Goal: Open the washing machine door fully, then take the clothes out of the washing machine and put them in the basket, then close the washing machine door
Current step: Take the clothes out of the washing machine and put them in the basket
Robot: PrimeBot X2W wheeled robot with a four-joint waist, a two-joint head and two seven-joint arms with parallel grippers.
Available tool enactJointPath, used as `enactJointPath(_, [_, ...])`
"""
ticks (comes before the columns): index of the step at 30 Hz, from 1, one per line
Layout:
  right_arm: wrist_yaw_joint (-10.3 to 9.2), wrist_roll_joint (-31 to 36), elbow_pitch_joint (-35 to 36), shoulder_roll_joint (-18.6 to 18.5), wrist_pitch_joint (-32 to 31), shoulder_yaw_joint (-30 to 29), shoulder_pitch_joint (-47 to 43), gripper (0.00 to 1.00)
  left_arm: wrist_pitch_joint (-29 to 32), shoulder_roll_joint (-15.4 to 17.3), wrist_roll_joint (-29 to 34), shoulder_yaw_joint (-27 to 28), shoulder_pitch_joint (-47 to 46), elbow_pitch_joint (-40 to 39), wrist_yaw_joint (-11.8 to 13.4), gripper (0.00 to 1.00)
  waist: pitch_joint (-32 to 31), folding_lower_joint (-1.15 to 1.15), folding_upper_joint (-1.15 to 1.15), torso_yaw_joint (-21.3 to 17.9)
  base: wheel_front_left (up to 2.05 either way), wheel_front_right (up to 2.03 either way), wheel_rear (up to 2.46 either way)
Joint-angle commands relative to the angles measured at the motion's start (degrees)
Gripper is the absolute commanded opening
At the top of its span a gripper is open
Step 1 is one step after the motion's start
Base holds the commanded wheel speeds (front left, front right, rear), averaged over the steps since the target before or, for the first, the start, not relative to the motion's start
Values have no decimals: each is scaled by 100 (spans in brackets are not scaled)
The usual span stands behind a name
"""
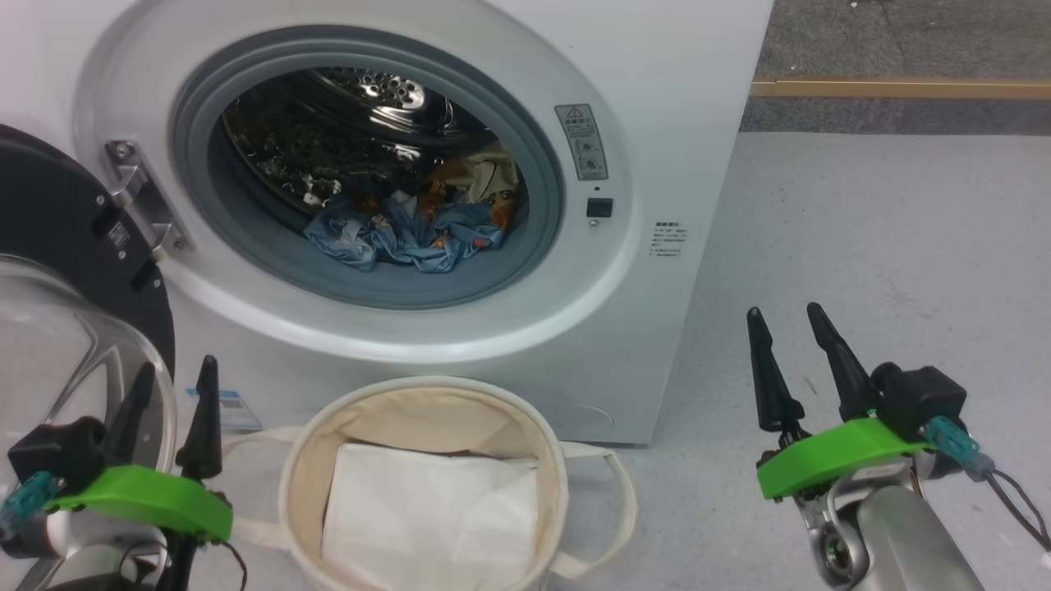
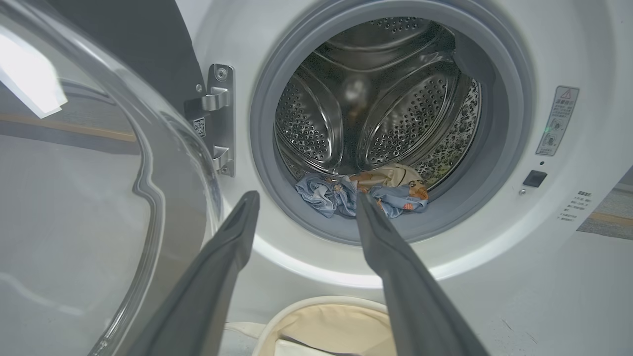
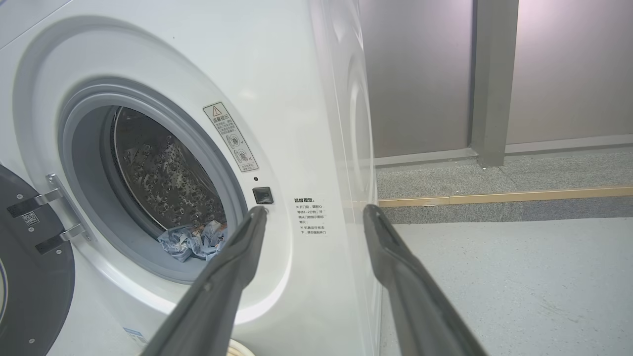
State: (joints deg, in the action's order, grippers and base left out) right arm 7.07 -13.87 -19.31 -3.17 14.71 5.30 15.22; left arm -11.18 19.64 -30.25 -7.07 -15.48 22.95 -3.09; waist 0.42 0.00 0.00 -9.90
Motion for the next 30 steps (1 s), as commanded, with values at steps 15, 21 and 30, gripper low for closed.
enactJointPath(15, [42, -18, 299, 29, 29, 240, 361, 100, 557, 83, 206, -360, -1141, 85, -93, 100, 338, 0, 0, -333, 0, 0, 0])
enactJointPath(21, [42, -87, 576, 29, 29, 235, 517, 100, 996, 126, 614, -807, -1972, 392, -121, 100, 961, 0, 0, -525, 0, 0, 0])
enactJointPath(30, [42, -290, 952, 29, 29, 127, 729, 100, 1329, 317, 1150, -1105, -3430, 1345, -34, 100, 1878, 0, 0, -845, 0, 0, 0])
